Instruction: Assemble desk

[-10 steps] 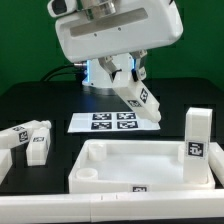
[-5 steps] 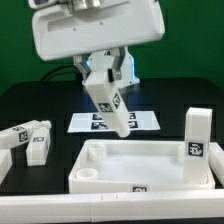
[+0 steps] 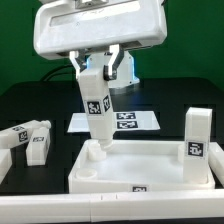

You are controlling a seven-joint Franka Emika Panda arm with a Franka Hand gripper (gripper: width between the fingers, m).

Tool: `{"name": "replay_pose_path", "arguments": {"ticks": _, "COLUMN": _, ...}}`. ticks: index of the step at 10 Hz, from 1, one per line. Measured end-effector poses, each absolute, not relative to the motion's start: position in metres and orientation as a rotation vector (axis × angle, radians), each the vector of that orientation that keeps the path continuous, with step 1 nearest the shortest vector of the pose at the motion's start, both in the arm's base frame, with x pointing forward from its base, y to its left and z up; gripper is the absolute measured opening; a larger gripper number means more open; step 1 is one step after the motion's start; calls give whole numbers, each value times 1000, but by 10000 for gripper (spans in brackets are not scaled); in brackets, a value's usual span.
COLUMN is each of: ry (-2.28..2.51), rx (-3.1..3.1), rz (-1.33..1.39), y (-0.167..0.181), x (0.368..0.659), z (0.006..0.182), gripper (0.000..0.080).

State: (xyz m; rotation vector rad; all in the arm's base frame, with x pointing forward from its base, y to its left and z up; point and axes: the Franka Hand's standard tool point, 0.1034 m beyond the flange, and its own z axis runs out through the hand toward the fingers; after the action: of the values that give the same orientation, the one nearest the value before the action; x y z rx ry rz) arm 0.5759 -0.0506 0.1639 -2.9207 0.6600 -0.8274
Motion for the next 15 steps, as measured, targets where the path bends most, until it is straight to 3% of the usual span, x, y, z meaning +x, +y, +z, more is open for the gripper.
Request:
{"name": "replay_pose_path", "arguments": {"ticks": 2, "ry": 597, "rx": -2936, "rz": -1060, "y": -55, "x": 581, "z": 160, "gripper": 284}}
{"name": "replay_pose_path", "arguments": {"ticks": 3, "ry": 588, "rx": -2953, "rz": -1028, "y": -53, "x": 580, "z": 149, "gripper": 284}}
{"name": "replay_pose_path", "arguments": {"ticks": 8, "ry": 651, "rx": -2957, "rz": -995, "y": -76, "x": 585, "z": 145, "gripper": 284}}
{"name": "replay_pose_path", "arguments": {"ticks": 15, "ry": 621, "rx": -2975, "rz": -979, "y": -67, "x": 584, "z": 130, "gripper": 284}}
